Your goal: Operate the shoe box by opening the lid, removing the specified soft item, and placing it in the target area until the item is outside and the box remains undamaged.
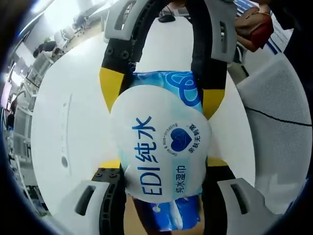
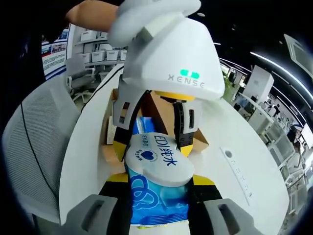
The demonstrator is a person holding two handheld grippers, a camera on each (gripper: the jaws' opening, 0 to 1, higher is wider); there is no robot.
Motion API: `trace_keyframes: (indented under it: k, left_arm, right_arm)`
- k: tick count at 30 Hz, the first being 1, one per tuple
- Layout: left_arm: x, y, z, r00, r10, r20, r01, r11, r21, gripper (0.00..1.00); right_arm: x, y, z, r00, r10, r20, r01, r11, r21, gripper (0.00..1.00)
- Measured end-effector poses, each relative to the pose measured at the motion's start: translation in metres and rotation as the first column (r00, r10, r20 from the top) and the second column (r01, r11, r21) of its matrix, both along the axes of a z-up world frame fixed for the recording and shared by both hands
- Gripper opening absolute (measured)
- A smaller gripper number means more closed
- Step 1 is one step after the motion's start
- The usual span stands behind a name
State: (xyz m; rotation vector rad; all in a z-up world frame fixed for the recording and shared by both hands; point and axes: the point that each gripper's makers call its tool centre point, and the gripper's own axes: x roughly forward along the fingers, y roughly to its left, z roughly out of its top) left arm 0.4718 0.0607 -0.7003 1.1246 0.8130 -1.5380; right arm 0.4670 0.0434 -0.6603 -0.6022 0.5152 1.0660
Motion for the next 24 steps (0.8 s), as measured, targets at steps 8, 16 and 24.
trace_keyframes:
  k: [8,16,24]
  left_arm:
    - [0.004,-0.004,-0.012,1.000,-0.001,-0.004,0.001,1.000,0.009,0.62]
    - [0.009,-0.006,-0.025,1.000,-0.004,-0.007,0.004,1.000,0.019,0.62]
    - [0.011,-0.005,-0.038,1.000,-0.007,-0.014,0.007,0.999,0.036,0.62]
  right_arm:
    - [0.005,-0.004,-0.012,1.000,0.003,-0.009,-0.003,1.000,-0.003,0.39]
    - [0.009,-0.006,-0.023,1.000,0.000,-0.020,0.000,1.000,0.001,0.39]
    - [0.012,-0.006,-0.035,0.999,-0.001,-0.033,0.001,1.000,0.001,0.39]
